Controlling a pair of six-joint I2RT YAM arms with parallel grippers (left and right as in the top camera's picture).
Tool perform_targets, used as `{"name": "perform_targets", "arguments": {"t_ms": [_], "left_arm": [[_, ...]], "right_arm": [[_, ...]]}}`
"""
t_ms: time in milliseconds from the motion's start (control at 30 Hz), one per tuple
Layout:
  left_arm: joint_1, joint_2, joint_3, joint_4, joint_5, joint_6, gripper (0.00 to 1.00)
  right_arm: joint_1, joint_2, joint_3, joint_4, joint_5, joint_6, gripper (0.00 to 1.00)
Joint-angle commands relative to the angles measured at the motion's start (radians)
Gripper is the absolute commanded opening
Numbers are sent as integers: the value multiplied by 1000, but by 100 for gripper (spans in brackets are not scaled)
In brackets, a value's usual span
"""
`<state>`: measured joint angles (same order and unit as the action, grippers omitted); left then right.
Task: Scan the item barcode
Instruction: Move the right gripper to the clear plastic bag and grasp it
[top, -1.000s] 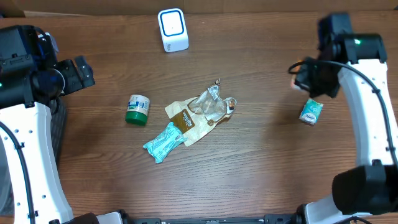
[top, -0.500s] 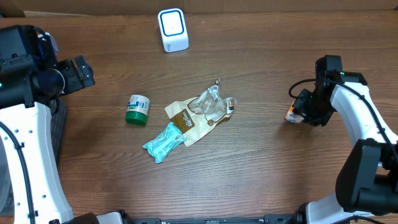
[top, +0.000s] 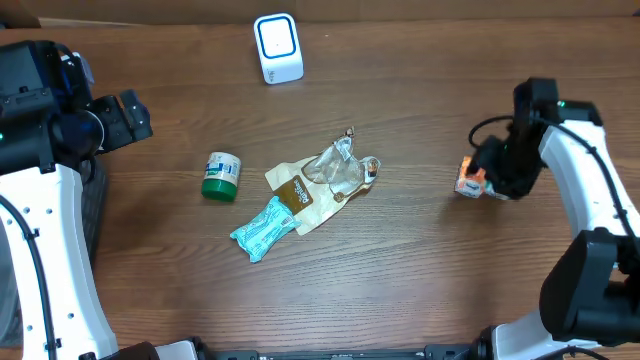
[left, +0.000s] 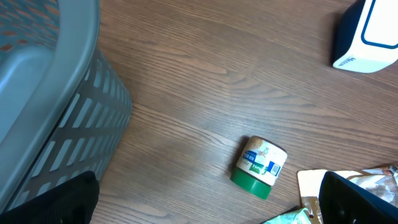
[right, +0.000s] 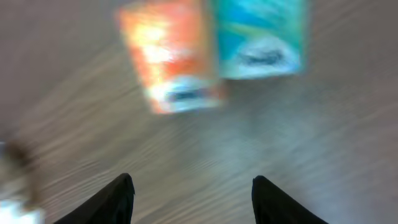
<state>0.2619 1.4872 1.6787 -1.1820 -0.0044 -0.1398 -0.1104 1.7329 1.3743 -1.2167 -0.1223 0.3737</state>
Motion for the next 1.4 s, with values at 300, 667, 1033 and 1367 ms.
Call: {"name": "perform_targets", "arguments": {"t_ms": [300,667,1033,1367], "left_arm": [[0,-15,-1,4,-5,5,100],[0,-15,-1,4,-5,5,100],[0,-15,-1,4,-5,5,99],[0,-15,-1,4,-5,5,100]], "right_arm": [[338,24,39,344,-372,89,42],[651,242,39,609,-305,332,21],[696,288,39,465,-251,267,21],[624,288,39,315,-113,246,25]]}}
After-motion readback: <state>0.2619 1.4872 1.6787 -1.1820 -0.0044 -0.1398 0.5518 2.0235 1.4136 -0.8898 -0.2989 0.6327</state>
